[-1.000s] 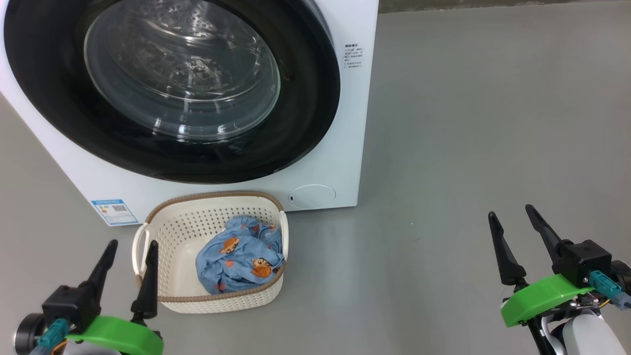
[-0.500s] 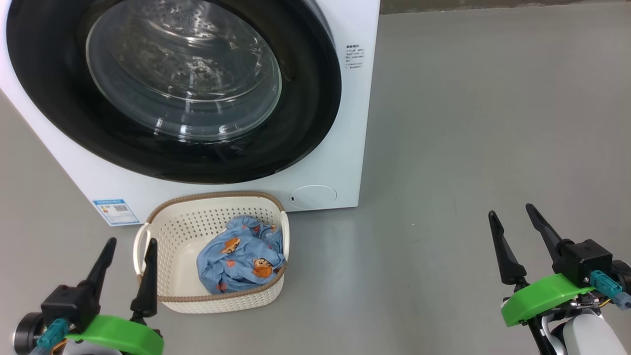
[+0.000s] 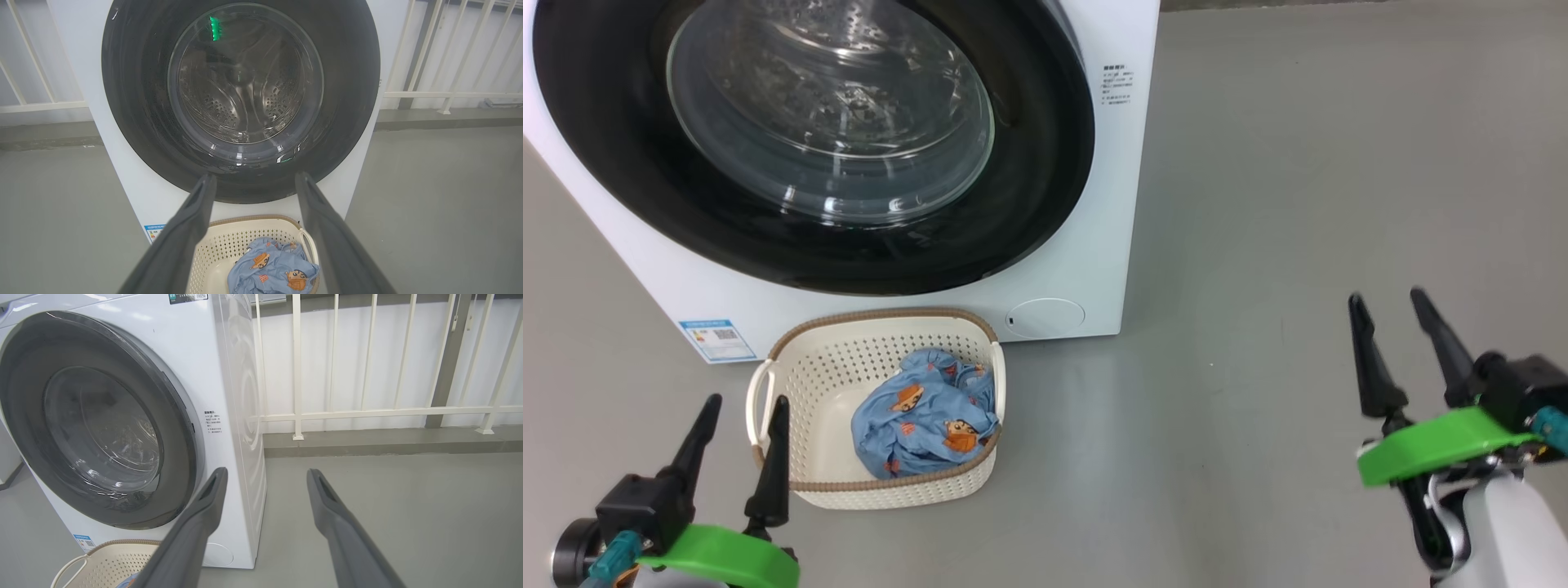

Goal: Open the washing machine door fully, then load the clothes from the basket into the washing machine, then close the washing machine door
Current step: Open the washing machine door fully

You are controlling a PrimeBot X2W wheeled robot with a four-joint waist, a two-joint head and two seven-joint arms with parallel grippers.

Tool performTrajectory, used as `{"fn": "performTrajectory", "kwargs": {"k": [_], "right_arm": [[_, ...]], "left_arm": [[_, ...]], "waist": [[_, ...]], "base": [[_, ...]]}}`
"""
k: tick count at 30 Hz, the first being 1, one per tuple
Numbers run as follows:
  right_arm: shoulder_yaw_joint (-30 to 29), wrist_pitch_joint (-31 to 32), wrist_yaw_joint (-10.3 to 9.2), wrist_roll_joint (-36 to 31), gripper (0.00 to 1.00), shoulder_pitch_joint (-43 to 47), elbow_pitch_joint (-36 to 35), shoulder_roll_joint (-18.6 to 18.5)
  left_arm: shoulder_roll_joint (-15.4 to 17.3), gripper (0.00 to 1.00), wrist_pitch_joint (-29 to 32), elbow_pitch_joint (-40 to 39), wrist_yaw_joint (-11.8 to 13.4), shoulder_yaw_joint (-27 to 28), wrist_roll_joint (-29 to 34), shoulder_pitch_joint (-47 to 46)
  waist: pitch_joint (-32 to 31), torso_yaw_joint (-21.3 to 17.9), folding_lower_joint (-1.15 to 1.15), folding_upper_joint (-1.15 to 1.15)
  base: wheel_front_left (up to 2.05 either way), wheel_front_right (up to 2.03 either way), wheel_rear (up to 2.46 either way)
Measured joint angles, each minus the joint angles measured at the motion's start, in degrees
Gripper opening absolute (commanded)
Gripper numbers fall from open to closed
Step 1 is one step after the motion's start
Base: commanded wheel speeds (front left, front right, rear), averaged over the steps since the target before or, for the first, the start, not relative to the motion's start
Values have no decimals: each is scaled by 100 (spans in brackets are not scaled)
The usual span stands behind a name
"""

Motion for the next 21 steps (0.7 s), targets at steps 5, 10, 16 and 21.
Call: {"fn": "performTrajectory", "kwargs": {"k": [5,10,16,21], "right_arm": [[-89,-1,0,297,100,-381,-102,-30],[-286,-2,0,893,100,-947,-115,-86],[-626,-42,-1,1895,100,-1560,53,-44],[-956,112,-1,2878,100,-1953,303,79]], "left_arm": [[3,100,0,-5,0,-45,-2,88],[9,100,0,-14,0,-93,-18,103],[18,100,0,-25,0,-123,-26,98],[16,100,0,-29,0,-115,-65,94]], "waist": [[55,25,0,0],[132,75,0,0],[235,167,0,0],[332,239,0,0]], "base": [[0,0,0],[0,0,0],[0,0,0],[0,0,0]]}}
